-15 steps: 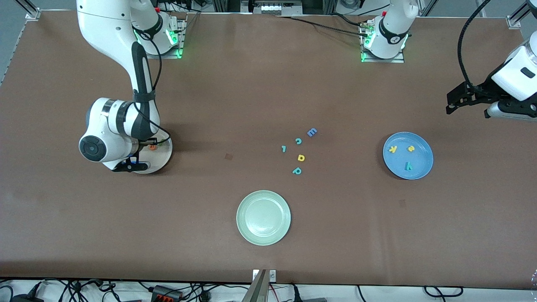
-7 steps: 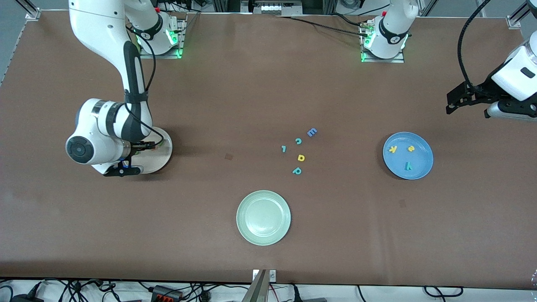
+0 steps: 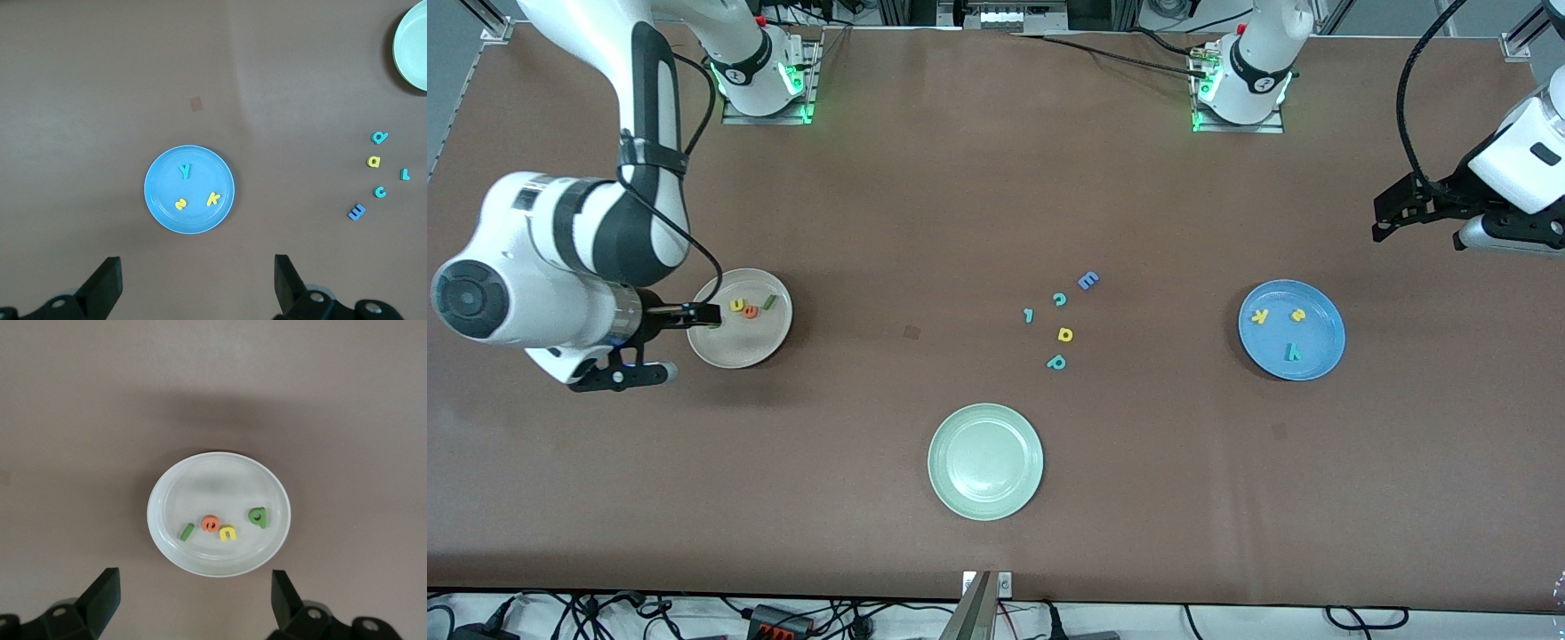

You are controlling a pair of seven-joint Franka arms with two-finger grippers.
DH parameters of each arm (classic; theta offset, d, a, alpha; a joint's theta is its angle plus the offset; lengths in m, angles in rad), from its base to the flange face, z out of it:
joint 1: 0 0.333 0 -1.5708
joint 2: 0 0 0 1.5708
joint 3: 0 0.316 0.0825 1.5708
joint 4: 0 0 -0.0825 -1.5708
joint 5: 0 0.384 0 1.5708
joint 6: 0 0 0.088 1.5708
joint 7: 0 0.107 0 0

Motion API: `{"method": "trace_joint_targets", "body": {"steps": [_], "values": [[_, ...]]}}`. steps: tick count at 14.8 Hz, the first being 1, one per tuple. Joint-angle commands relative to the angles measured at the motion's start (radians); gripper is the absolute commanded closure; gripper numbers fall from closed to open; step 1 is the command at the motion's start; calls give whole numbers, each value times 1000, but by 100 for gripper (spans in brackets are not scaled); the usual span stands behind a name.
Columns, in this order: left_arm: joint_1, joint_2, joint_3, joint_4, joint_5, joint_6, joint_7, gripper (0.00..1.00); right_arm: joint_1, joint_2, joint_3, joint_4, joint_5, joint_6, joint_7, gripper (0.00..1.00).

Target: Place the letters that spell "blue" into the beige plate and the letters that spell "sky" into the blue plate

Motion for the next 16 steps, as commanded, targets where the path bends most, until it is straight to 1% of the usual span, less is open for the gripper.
{"method": "trace_joint_targets", "body": {"steps": [1, 3, 5, 6, 7, 8, 9, 11, 14, 15, 16], "values": [[0, -4, 1, 12, -19, -19, -7, 0, 6, 9, -23, 41, 3, -37, -6, 0], [0, -4, 1, 12, -19, -19, -7, 0, 11, 9, -21, 57, 5, -34, -5, 0], [0, -4, 1, 12, -19, -19, -7, 0, 14, 5, -10, 70, 43, -22, 3, 0], [0, -4, 1, 12, -19, -19, -7, 0, -8, -23, 18, 71, 69, -19, 21, 0], [0, -4, 1, 12, -19, -19, -7, 0, -56, -46, 95, 80, 66, -7, 50, 0], [0, -4, 1, 12, -19, -19, -7, 0, -140, -87, 205, 94, 30, -5, 107, 0], [0, -4, 1, 12, -19, -19, -7, 0, -194, -122, 300, 94, -33, -1, 151, 0], [1, -4, 1, 12, -19, -19, -7, 0, -291, -182, 449, 94, -145, 7, 214, 0], [1, -4, 1, 12, -19, -19, -7, 0, -438, -260, 645, 93, -331, 25, 231, 0], [0, -4, 1, 12, -19, -19, -7, 0, -498, -279, 690, 93, -346, 36, 227, 0], [1, -4, 1, 12, -19, -19, -7, 0, -546, -296, 720, 91, -347, 41, 224, 0]]}}
